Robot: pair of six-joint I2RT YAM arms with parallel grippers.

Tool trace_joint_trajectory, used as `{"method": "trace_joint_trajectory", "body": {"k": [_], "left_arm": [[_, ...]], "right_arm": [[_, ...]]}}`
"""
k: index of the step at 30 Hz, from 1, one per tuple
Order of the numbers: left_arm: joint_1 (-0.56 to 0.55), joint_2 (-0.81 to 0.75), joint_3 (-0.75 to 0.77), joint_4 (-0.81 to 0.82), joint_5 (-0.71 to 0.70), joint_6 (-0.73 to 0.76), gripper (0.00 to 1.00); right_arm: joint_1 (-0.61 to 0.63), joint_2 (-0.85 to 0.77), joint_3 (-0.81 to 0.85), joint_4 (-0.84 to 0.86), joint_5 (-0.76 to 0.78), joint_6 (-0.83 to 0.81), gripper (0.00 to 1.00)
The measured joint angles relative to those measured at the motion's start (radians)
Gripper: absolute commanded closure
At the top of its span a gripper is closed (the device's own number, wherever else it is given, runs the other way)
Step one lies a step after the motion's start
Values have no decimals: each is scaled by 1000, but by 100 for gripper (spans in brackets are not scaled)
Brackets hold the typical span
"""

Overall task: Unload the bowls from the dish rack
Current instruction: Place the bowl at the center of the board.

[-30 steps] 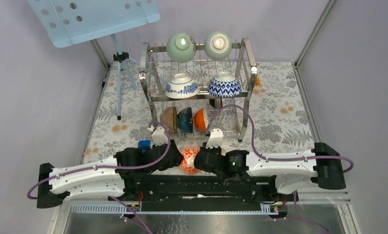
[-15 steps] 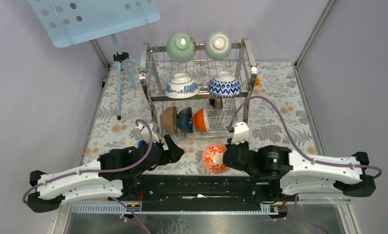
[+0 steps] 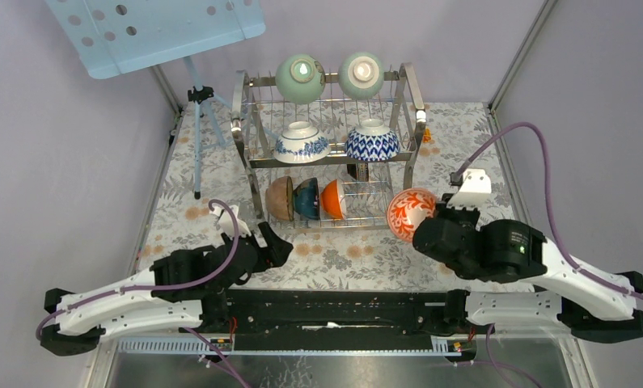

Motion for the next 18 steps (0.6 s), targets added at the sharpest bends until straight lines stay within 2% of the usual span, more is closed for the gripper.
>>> {"method": "trace_joint_trajectory", "body": {"k": [5,11,18], "left_arm": [[0,-22,0,-14,-12,0,15],[0,-42,0,-24,-15,0,15],[0,-70,1,-43,-27,2,15]], "right_arm": [[-151,-5,14,70,16,-130,100],[-495,19,3,278,-80,-357,100],[-774,41,-37,451,-183,-481,100]]}}
